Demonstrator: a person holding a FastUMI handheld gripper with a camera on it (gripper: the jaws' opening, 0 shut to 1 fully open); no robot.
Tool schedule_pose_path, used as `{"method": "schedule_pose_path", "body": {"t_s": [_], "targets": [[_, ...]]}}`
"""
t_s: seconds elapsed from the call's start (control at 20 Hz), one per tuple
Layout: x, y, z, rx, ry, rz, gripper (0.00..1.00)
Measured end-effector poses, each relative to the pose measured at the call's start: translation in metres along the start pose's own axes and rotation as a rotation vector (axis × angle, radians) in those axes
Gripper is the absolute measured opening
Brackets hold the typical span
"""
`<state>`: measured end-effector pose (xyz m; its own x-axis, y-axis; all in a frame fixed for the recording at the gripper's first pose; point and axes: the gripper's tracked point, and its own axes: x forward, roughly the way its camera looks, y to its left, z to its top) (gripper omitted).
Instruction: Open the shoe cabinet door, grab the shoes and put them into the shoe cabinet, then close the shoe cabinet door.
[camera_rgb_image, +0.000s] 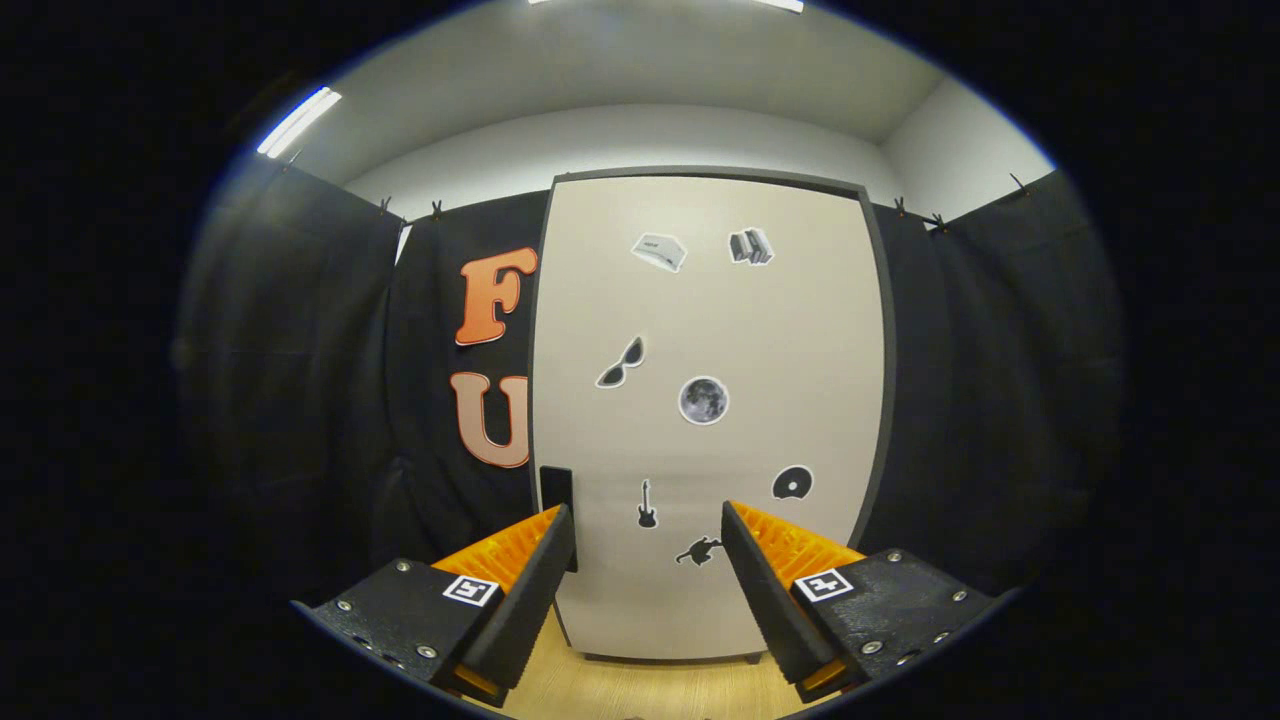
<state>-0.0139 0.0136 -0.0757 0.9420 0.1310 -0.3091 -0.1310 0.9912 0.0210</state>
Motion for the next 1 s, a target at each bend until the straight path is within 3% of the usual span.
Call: {"method": "schedule_pose_path", "body": {"t_s": [0.45,1.0], "targets": [[-0.037,-0.029,0.013,0.053,-0.056,-0.055,0.93],[-0.045,-0.037,0.017,0.032,-0.097,-0.086,0.93]]}}
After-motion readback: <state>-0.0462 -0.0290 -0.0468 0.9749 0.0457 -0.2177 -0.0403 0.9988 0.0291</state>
